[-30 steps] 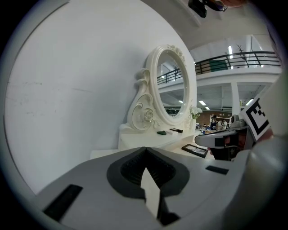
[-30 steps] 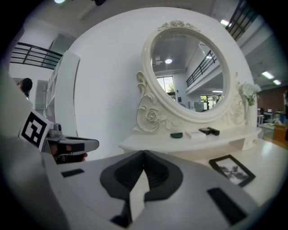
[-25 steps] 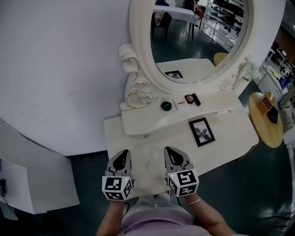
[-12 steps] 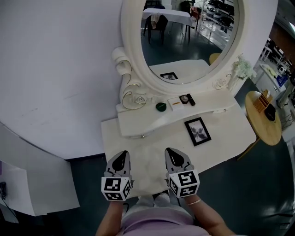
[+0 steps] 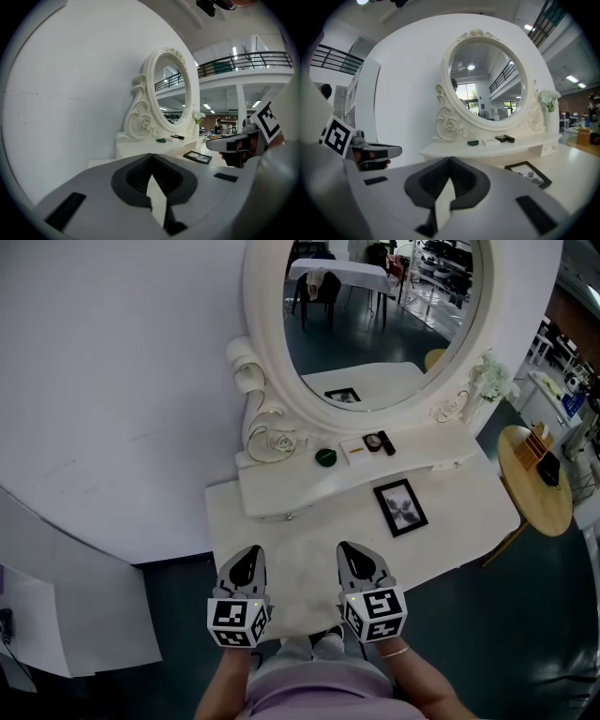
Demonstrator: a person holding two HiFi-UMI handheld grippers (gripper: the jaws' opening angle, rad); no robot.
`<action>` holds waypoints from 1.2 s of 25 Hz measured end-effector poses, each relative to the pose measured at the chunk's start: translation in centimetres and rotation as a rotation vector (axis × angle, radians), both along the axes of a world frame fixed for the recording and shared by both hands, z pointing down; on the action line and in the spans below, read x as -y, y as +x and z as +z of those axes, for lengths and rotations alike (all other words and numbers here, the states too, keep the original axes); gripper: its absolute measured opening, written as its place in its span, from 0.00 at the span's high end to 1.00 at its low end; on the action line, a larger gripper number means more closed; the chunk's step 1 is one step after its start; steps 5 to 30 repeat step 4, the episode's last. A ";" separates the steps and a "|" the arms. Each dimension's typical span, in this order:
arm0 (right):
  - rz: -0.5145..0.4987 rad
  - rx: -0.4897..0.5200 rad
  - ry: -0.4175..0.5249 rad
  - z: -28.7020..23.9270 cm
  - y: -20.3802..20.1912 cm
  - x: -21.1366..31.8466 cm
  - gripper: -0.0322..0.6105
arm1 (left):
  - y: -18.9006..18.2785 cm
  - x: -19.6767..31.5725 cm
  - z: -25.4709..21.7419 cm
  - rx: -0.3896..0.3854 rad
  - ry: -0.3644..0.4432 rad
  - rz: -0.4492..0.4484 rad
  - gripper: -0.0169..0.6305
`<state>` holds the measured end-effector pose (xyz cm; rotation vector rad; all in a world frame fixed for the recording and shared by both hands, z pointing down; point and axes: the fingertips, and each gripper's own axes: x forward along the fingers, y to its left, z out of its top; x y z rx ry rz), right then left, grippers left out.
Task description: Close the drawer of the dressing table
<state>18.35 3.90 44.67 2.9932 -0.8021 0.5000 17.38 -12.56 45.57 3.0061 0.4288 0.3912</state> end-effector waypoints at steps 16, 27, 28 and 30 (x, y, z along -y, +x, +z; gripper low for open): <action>-0.002 0.003 0.003 0.0 -0.2 0.0 0.95 | -0.1 -0.1 0.0 0.004 0.004 0.001 0.97; -0.002 0.003 0.003 0.0 -0.2 0.0 0.95 | -0.1 -0.1 0.0 0.004 0.004 0.001 0.97; -0.002 0.003 0.003 0.0 -0.2 0.0 0.95 | -0.1 -0.1 0.0 0.004 0.004 0.001 0.97; -0.002 0.003 0.003 0.0 -0.2 0.0 0.95 | -0.1 -0.1 0.0 0.004 0.004 0.001 0.97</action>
